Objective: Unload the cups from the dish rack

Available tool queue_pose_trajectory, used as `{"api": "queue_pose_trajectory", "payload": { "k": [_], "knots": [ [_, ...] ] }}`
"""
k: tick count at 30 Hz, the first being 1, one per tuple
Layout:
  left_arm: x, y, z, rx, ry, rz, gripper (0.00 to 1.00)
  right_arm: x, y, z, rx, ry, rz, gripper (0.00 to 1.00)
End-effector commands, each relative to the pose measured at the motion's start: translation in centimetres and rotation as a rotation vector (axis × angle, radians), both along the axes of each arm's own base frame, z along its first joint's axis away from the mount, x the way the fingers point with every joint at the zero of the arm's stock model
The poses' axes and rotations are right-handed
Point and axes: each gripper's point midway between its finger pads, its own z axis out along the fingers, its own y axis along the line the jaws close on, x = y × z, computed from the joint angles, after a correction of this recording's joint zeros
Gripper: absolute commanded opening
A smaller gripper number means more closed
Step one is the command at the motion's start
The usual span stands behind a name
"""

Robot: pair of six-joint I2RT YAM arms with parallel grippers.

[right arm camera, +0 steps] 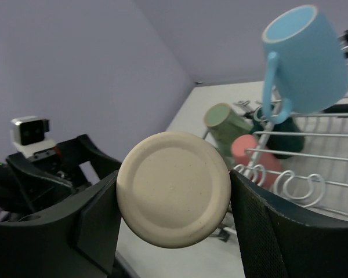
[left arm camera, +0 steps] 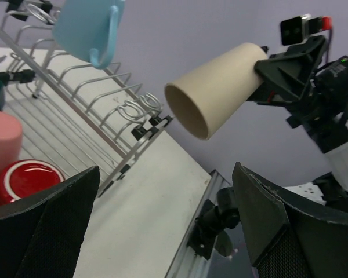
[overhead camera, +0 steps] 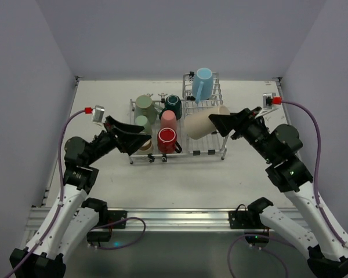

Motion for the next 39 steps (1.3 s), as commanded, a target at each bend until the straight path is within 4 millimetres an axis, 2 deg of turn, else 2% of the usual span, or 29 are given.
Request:
{"api": "queue_pose_trajectory", "payload": {
  "k": [1,6,7,10,12,15,16,25,27,31,32,33,34,35,36,37,38,39],
  "knots": [
    [-2.6,-1.2,2.4,-0.148,0.065,-0.139,1.0,-2.8,3.5,3.5,0.282,-0.019,0.239,0.05],
    [-3.1,-1.7,1.9,-0.204,0.137,-0.148,1.0,-3.5,6.1,4.0,0.421,-0.015,0.336,0.03],
    [-3.2,-1.7,1.6,-0.211,0.144,-0.149,0.98,-4.2,7.1,4.1,0.445,0.0,0.372,0.03],
    [-3.5,-1.8,2.0,-0.23,0.152,-0.165,0.93,-4.5,8.9,4.7,0.479,-0.002,0.401,0.03],
    [-3.9,-1.8,2.4,-0.235,0.147,-0.177,0.91,-3.7,9.8,4.6,0.474,0.011,0.385,0.03],
    [-4.3,-1.8,3.2,-0.239,0.126,-0.185,0.87,-3.6,11.1,4.1,0.468,0.024,0.402,0.04],
    [-4.4,-1.7,3.4,-0.242,0.119,-0.184,0.86,-3.3,11.8,3.4,0.462,0.043,0.408,0.04],
    [-3.8,-1.8,3.5,-0.244,0.112,-0.174,0.56,-3.0,15.3,0.8,0.449,0.116,0.461,0.06],
    [-3.4,-1.7,3.7,-0.244,0.099,-0.154,0.48,-2.9,16.3,-0.1,0.448,0.137,0.488,0.07],
    [-2.3,-1.3,4.2,-0.243,0.068,-0.092,0.22,-3.1,18.2,-1.6,0.442,0.189,0.522,0.1],
    [-2.2,-1.0,4.5,-0.232,0.038,-0.064,0.08,-3.0,18.7,-2.3,0.431,0.207,0.524,0.13],
    [-1.5,-0.5,5.0,-0.233,0.037,-0.008,0.02,-3.0,19.0,-2.7,0.425,0.216,0.526,0.19],
    [-1.1,-0.1,5.3,-0.225,0.023,0.031,0.0,-3.1,19.2,-3.0,0.419,0.221,0.531,0.41],
    [-0.7,0.4,5.7,-0.187,-0.029,0.085,0.0,-3.0,19.3,-3.5,0.407,0.232,0.527,0.56],
    [0.5,1.4,6.2,-0.165,-0.006,0.181,0.0,-2.8,19.2,-4.1,0.388,0.239,0.506,0.72],
    [1.1,2.1,6.7,-0.139,-0.016,0.24,0.0,-2.6,19.1,-4.6,0.371,0.244,0.488,0.99],
    [3.3,3.5,4.7,-0.037,0.03,0.369,0.0,-2.5,18.9,-5.4,0.337,0.264,0.469,0.99],
    [3.7,4.3,6.4,-0.007,0.016,0.421,0.0,-2.5,18.4,-5.5,0.311,0.246,0.452,0.99]
  ]
}}
